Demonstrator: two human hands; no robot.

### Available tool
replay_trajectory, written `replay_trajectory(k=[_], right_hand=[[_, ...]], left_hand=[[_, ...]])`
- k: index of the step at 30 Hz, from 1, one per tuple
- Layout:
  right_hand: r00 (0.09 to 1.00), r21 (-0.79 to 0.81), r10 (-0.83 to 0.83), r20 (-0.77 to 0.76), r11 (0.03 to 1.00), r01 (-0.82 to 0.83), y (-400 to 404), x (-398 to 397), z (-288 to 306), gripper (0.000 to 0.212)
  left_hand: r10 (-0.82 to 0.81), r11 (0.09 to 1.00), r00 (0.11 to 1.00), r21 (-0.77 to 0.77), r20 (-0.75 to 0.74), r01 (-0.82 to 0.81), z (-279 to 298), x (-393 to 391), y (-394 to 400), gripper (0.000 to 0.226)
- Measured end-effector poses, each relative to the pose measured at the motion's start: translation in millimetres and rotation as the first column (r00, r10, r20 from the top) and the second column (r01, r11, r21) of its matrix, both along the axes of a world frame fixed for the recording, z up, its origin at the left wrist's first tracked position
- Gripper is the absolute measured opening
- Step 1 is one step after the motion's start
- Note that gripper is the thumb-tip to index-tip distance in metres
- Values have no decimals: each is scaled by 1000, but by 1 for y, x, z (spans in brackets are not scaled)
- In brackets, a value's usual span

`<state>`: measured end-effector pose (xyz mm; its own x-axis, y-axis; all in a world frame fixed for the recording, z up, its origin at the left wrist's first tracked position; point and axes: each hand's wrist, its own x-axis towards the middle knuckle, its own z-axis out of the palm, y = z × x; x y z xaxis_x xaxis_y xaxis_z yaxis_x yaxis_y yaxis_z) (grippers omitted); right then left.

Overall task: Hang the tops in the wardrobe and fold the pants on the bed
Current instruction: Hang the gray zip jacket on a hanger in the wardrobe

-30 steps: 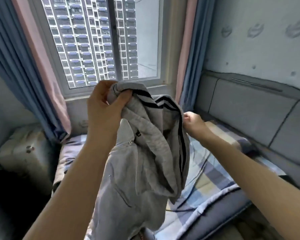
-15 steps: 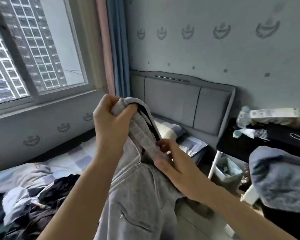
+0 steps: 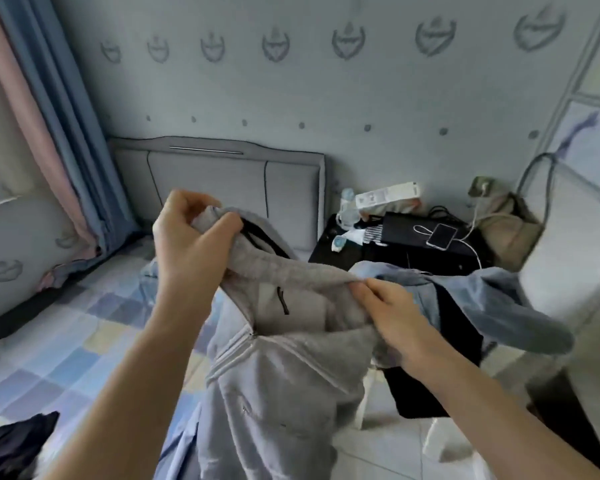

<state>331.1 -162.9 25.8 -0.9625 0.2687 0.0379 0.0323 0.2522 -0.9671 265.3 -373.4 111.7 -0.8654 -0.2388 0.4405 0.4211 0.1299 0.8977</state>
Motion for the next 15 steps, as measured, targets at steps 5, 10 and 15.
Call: replay_trajectory(k=[5, 10, 15], right_hand=[[993, -416, -101, 64, 902, 119, 77, 27, 20, 27], [978, -490, -200, 62, 847, 205, 139, 47, 31, 37], [917, -561, -381, 114, 737, 376, 183, 66, 37, 37]], left_hand=[[-142, 965, 962, -185, 235, 188, -33, -20, 72, 20], [-249, 696, 780, -454, 575, 557, -59, -36, 147, 37], [-499, 384, 756, -674, 424, 631, -82, -31, 226, 55]])
